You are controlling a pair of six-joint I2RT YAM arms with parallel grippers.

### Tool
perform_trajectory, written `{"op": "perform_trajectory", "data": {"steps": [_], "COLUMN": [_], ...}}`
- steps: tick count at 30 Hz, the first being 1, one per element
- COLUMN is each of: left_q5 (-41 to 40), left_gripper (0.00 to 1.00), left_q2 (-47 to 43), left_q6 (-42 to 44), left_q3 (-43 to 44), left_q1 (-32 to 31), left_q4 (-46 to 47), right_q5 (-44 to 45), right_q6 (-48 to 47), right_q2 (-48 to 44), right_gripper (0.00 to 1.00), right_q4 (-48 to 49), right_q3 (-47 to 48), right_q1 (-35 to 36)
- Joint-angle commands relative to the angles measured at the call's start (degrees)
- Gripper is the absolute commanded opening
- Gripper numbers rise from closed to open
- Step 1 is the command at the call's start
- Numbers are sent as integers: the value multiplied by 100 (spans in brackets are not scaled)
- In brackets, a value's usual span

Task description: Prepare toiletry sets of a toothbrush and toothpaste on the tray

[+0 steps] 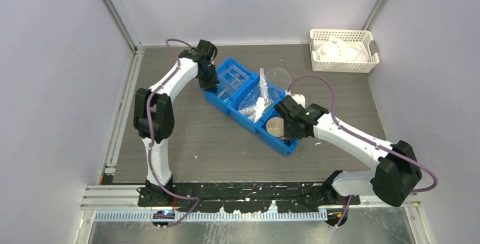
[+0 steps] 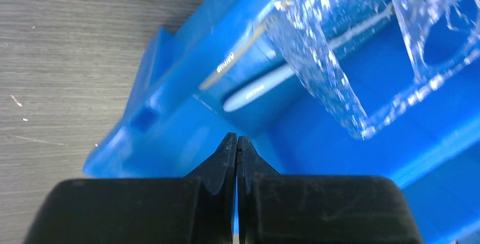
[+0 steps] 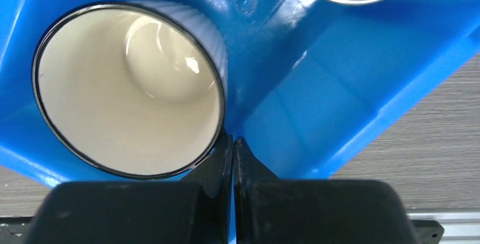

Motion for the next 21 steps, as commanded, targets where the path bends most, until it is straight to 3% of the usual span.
{"op": "perform_trajectory", "data": {"steps": [1, 6, 16, 21], "left_q5": [-412, -552, -636, -449], "left_gripper": [1, 1, 1, 1], "left_q2": [343, 1000, 2592, 2847], "left_q6": [24, 195, 562, 573], "left_q3": [403, 1345, 4028, 4307], "left_q1": [45, 145, 213, 214], "left_q4": [-5, -317, -1230, -1202], "right_q5": [-222, -188, 5, -36], "right_q6": [205, 537, 1062, 1112], "right_q2": [-166, -104, 430, 980], "right_gripper": [1, 1, 1, 1], "right_q4": [-94, -77, -57, 147], "right_q3": [-202, -171, 326, 586], "right_q1": [272, 892, 2028, 2368]}}
